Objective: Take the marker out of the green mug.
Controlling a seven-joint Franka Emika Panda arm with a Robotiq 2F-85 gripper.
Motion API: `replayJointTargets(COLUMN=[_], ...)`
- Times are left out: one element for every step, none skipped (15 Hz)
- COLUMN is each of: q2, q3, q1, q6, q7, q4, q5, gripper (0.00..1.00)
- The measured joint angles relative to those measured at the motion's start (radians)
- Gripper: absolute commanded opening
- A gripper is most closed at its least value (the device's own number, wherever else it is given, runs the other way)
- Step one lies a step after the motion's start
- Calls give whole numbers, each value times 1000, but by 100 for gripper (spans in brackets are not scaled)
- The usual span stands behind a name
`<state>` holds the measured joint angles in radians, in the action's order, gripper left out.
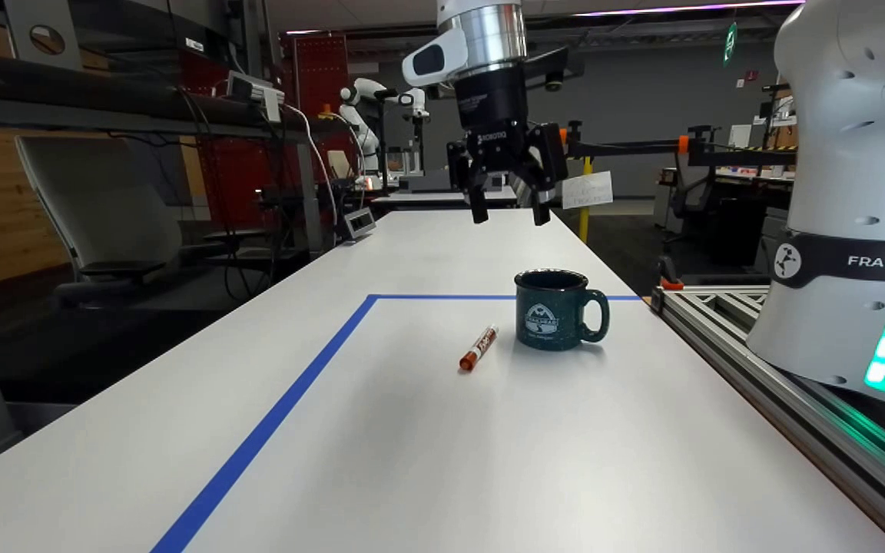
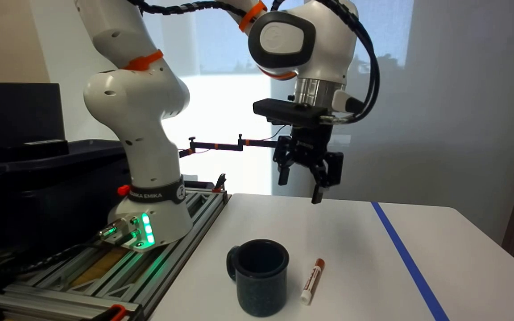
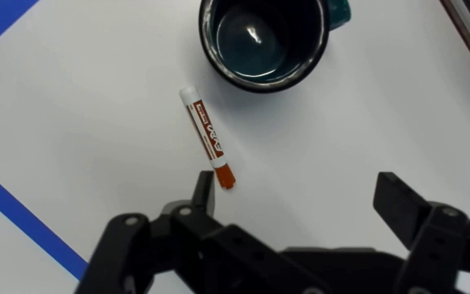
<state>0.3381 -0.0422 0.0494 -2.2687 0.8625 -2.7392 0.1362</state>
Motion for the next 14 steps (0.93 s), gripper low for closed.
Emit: replayJointTargets(q2=[16, 31, 44, 54, 63, 68, 72, 73, 74, 74, 74, 74, 74, 74], q3=[-1, -3, -5, -6, -6, -6, -5, -6, -6, -6, -6, -6, -6, -6], q1=[-2, -5, -8, -9, -10, -11, -11, -11, -11, -11, -11, -11, -11, -11], q6=[16, 26, 35, 41, 49, 57, 60, 60, 61, 61, 61, 61, 61, 61], q7=[-51, -98, -144, -191, -246, -281, -301, -311, -315, -318, -320, -322, -323, -324], q4=[-1, -4, -4, -3, -1, -1, -1, -1, -1, -1, -1, -1, -1, -1], q5=[-8, -18, -31, -40, -43, -43, -43, -43, -43, -43, -43, -43, -43, -43], gripper=[100, 100, 100, 100, 100, 100, 100, 100, 100, 100, 100, 100, 100, 100])
